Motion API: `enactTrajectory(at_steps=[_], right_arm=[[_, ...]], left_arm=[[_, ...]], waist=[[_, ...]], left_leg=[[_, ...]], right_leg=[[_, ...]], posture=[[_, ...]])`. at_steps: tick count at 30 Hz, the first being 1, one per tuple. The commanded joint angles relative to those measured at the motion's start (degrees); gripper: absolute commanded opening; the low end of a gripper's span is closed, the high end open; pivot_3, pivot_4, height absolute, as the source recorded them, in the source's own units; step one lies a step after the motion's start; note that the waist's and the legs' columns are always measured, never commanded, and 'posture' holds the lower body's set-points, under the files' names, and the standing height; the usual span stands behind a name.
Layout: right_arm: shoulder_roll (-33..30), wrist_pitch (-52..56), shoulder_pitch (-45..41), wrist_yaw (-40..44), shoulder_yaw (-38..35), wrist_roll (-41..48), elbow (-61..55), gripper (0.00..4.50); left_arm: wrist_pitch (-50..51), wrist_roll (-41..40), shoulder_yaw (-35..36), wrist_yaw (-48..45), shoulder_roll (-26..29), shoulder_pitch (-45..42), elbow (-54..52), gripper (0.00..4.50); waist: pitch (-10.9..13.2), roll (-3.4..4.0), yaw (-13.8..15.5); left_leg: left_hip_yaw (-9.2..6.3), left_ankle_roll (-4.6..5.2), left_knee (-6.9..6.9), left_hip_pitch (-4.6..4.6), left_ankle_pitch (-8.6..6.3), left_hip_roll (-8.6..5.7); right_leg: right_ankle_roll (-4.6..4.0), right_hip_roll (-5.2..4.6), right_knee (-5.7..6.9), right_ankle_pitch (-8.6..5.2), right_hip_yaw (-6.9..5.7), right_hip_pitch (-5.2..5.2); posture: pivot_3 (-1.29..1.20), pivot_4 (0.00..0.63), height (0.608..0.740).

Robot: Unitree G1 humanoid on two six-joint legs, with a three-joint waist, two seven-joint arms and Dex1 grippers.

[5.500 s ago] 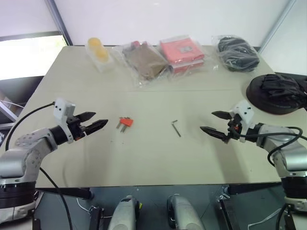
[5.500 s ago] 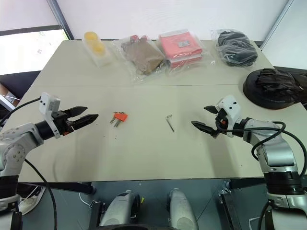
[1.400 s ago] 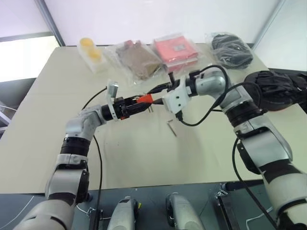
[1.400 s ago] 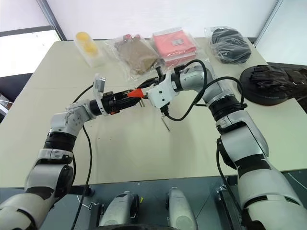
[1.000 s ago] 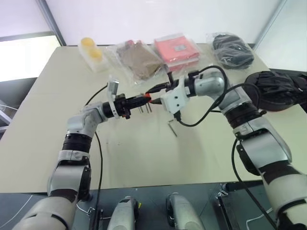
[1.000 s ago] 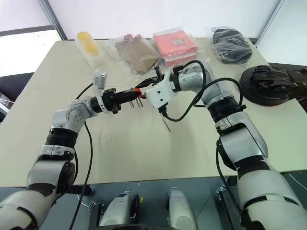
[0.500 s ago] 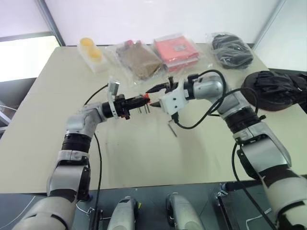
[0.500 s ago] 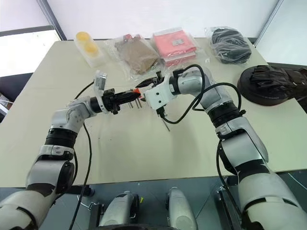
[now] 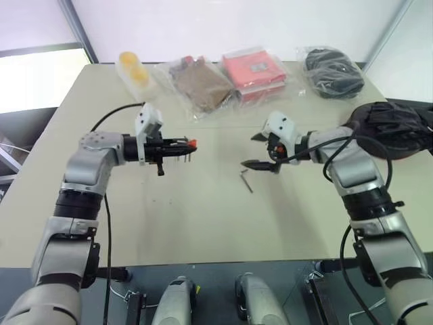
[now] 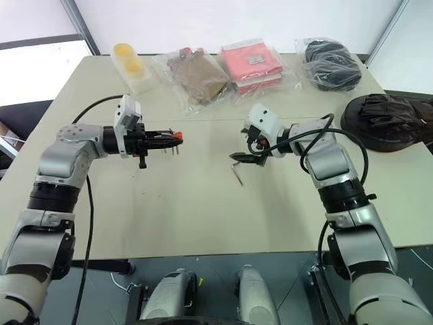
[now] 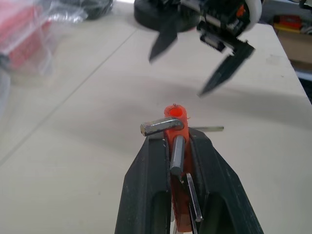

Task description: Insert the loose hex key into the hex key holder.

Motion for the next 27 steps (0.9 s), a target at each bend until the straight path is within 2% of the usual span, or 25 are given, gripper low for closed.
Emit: enactTrajectory(at_steps=[1,8,20,23,27], right_arm=[[-1.5,13.0,1.8,-2.7,-3.5,4.7,-8.4,4.43],[0.5,19.3,7.4,-9.8,-0.4,6.4,-12.7,4.43],[6.9,15.0,6.3,-20.6,4.5,2.9,-1.9,4.43],[10.0,13.4,5.4,-24.5,6.2,0.4,3.8,3.53],[11.2,13.4,6.7,-25.8,8.4,-1.1,5.0,1.48]], left_arm=[[-0.4,-0.5,1.1,1.9,0.1,0.3,-3.8,0.0],[0.7,-1.3,1.8,6.7,-2.4,2.7,-6.5,0.0],[1.4,-2.3,2.4,11.3,-4.0,5.7,-9.4,0.0],[0.8,-2.4,2.9,12.8,-5.0,7.0,-9.8,0.0],[0.1,-2.2,3.4,14.9,-6.1,7.9,-10.2,0.0]], waist=[[0.0,-0.01,0.1],[0.0,-0.02,0.1],[0.0,-0.04,0.0],[-0.1,-0.1,-0.3],[-0.1,-0.15,-0.3]], left_leg=[[-0.03,0.0,0.05,0.0,0.0,0.0],[-0.04,0.06,0.28,-0.08,-0.04,-0.04],[-0.04,0.11,0.31,-0.07,-0.06,-0.04],[-0.03,0.11,0.32,0.0,-0.06,-0.04],[-0.05,0.11,0.32,0.07,-0.06,-0.03]], right_leg=[[-0.01,0.01,0.0,0.0,-0.04,0.03],[0.02,0.0,-0.05,0.0,-0.04,0.12],[0.03,0.01,-0.04,0.0,-0.04,0.13],[0.03,0.01,-0.05,0.0,-0.05,0.21],[0.03,0.03,-0.05,0.0,-0.05,0.29]], posture=[[0.0,0.15,0.74],[0.0,0.15,0.74],[0.0,0.15,0.74],[0.0,0.15,0.74],[0.0,0.15,0.74]])
